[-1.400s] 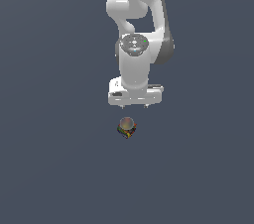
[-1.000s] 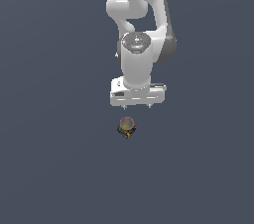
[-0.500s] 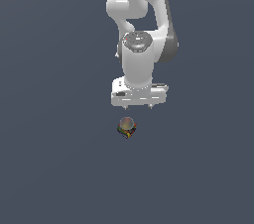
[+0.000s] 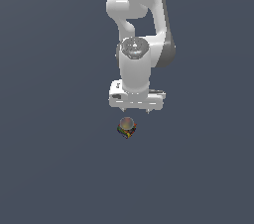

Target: Pick up the object and move it to a goal position.

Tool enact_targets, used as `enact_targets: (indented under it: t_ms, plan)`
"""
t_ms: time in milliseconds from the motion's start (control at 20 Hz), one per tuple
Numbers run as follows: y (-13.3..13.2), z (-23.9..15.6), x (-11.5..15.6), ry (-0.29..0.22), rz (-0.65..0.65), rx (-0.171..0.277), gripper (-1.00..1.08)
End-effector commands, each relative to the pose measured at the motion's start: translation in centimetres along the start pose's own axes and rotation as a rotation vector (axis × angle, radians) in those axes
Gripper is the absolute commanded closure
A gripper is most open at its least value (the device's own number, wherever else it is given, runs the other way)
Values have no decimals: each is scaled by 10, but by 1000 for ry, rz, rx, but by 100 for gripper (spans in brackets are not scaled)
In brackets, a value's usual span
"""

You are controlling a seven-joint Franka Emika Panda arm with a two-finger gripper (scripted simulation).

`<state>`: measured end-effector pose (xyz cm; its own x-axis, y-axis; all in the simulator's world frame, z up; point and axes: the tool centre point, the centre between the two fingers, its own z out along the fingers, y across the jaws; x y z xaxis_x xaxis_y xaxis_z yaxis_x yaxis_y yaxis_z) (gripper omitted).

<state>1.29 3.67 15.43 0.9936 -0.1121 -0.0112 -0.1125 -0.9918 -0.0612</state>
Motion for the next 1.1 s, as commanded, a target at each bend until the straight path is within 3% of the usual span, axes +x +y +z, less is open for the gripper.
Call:
enact_targets:
  t_ms: [0,600,1050]
  plan:
    - [4,5,3,1,55,-5,-92]
    - [27,32,20,15,364,-40,-92]
    - [36,42,27,25,484,-55,-92]
